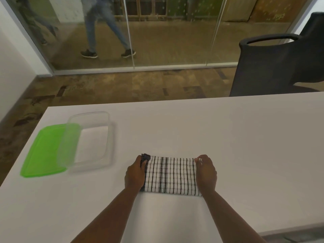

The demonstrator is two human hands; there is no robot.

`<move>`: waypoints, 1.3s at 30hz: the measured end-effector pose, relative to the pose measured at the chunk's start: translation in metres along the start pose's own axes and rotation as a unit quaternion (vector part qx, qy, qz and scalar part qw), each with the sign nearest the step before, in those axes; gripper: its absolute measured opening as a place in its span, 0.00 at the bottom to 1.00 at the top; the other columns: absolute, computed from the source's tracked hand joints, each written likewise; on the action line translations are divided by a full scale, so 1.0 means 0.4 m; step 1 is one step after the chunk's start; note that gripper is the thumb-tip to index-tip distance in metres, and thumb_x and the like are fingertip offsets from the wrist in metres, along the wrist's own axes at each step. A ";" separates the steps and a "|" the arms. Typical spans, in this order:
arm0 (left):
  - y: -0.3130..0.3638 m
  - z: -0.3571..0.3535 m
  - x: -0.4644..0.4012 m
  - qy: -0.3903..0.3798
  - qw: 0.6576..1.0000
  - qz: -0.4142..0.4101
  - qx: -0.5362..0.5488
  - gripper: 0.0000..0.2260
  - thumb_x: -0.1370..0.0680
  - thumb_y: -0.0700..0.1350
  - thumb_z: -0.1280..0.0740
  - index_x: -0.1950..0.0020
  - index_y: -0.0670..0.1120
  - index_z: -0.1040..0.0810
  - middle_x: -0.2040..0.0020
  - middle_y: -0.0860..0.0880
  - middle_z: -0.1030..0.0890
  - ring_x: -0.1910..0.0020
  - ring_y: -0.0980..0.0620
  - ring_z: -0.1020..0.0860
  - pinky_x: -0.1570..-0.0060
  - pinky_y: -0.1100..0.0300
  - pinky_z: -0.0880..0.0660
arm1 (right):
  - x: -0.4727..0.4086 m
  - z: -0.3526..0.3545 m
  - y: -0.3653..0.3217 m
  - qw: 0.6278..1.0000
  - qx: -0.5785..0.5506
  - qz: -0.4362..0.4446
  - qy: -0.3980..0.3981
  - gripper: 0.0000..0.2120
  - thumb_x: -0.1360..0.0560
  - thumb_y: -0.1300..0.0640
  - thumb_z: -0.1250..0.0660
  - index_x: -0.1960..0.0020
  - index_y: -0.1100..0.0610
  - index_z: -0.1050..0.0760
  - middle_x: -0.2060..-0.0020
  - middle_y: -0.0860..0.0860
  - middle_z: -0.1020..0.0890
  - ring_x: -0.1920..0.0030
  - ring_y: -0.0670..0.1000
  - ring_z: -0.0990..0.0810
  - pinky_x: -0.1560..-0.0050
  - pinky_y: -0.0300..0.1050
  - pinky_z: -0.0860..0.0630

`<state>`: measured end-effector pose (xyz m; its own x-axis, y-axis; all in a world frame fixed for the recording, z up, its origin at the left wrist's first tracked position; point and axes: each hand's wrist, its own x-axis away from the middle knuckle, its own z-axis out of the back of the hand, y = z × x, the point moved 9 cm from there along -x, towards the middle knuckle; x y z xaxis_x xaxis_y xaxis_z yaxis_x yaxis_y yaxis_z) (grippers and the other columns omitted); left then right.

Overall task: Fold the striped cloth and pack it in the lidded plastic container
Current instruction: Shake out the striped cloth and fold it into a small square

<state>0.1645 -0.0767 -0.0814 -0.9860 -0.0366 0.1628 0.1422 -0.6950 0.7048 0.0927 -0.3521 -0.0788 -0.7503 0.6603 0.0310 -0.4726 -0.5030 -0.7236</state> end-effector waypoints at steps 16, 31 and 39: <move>0.164 -0.131 0.140 -0.101 0.927 -0.319 -0.168 0.22 0.19 0.44 0.51 0.24 0.46 0.48 0.23 0.51 0.45 0.23 0.52 0.48 0.27 0.63 0.63 | 0.185 -0.135 -0.209 0.968 0.023 0.218 -0.124 0.20 0.19 0.61 0.48 0.28 0.60 0.39 0.28 0.49 0.39 0.25 0.52 0.42 0.27 0.39 0.57; 0.031 -0.112 0.063 -0.118 0.912 -0.205 -0.337 0.28 0.20 0.57 0.56 0.26 0.50 0.65 0.23 0.54 0.61 0.26 0.52 0.67 0.26 0.45 0.65 | 0.105 -0.100 0.015 0.937 0.283 0.138 -0.153 0.33 0.23 0.37 0.60 0.25 0.53 0.65 0.25 0.48 0.63 0.25 0.48 0.65 0.26 0.58 0.65; 0.105 -0.100 -0.007 -0.215 0.858 -0.241 -0.398 0.31 0.24 0.56 0.37 0.25 0.49 0.45 0.26 0.50 0.40 0.27 0.49 0.40 0.32 0.45 0.42 | 0.000 -0.054 -0.034 0.947 0.185 0.091 -0.248 0.36 0.27 0.51 0.32 0.25 0.55 0.46 0.32 0.55 0.31 0.33 0.57 0.34 0.33 0.49 0.35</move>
<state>0.1696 -0.1346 -0.0799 -0.7652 0.5430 0.3457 -0.5476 -0.8315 0.0940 0.1092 -0.3333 -0.0837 -0.9163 0.2476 0.3149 -0.3755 -0.8049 -0.4595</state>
